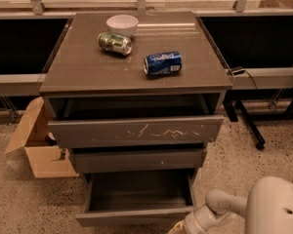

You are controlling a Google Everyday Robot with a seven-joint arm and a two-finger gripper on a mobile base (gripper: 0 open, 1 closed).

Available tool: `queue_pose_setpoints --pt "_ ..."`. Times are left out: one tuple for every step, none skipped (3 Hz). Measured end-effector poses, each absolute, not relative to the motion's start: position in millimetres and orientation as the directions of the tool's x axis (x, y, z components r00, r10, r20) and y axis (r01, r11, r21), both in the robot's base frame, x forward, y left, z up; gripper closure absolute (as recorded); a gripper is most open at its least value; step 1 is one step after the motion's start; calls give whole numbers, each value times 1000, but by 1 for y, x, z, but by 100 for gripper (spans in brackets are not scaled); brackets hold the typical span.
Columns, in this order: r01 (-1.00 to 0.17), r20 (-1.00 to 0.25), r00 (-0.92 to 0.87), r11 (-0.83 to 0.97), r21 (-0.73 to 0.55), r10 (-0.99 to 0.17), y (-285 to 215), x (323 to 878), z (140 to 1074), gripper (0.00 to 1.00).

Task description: Close bottom drawer

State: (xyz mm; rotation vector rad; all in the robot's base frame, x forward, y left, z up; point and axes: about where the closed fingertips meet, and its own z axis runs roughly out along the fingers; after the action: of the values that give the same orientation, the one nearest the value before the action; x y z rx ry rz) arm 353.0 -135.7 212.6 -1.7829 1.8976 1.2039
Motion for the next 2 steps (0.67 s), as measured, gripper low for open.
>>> queue_pose_setpoints --pt "-932 -686 -204 -77 355 -698 -139 386 179 73" --pt "-953 -685 -200 -22 302 -701 -145 419 163 70"
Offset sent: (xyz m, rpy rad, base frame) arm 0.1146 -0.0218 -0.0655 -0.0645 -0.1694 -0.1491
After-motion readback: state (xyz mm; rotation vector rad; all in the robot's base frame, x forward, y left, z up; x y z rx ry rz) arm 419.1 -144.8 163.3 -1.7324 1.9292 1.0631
